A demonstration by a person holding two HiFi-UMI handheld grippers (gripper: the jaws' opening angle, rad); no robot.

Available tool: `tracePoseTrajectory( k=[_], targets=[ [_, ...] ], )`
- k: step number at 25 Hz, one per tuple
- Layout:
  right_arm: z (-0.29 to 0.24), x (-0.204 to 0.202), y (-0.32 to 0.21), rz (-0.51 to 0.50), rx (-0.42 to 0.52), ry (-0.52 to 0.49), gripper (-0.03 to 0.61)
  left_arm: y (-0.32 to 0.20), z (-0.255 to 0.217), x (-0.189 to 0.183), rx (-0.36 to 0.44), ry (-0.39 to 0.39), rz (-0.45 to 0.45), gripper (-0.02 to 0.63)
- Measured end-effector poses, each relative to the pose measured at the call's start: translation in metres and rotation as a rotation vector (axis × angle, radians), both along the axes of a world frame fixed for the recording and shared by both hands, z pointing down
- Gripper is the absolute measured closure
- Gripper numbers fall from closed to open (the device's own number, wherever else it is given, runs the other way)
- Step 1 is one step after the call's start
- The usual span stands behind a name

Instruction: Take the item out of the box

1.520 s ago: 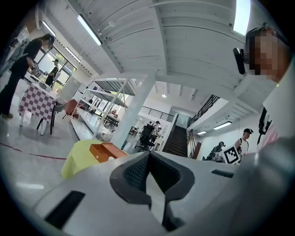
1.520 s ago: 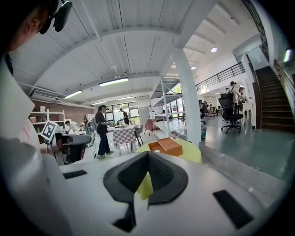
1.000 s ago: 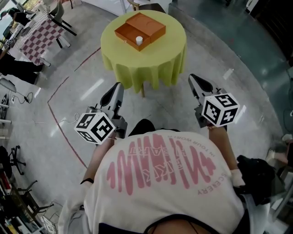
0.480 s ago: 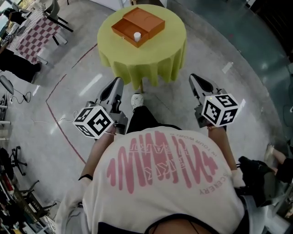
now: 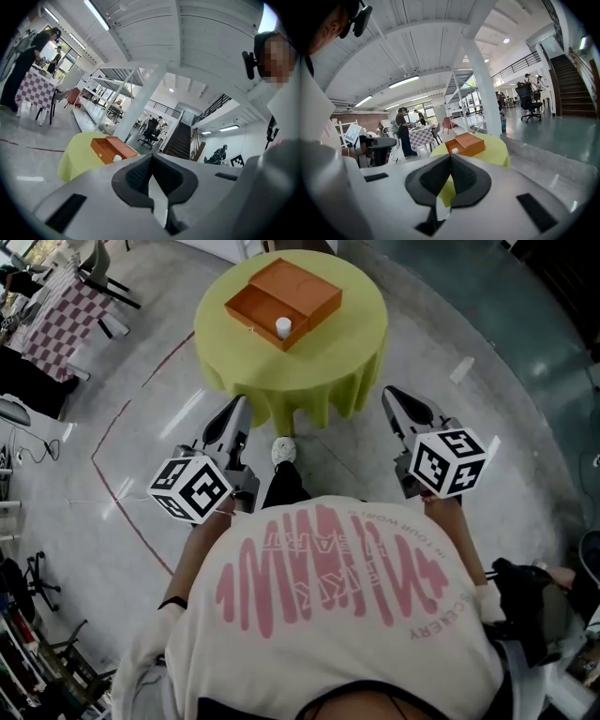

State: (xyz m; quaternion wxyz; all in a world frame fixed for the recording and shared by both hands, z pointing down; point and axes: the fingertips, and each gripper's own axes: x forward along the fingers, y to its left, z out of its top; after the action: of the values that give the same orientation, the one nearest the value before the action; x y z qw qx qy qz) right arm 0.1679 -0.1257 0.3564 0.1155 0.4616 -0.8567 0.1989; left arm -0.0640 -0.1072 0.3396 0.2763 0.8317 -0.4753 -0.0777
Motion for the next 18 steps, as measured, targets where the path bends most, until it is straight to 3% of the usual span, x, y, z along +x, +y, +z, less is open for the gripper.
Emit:
tracePoseTrajectory(
  k=[7, 18],
  targets=[
    [0.002, -0.03, -0.077, 0.03, 0.0, -0.001, 0.572, -0.086, -0.002, -0.024, -0.007, 0.03, 0.044, 0.606],
    [0.003, -0.084, -0.187, 0.07, -0.01, -0.035, 0.572, -0.197, 0.004, -0.07, -0.028, 0.007, 0.087, 0.606]
  ],
)
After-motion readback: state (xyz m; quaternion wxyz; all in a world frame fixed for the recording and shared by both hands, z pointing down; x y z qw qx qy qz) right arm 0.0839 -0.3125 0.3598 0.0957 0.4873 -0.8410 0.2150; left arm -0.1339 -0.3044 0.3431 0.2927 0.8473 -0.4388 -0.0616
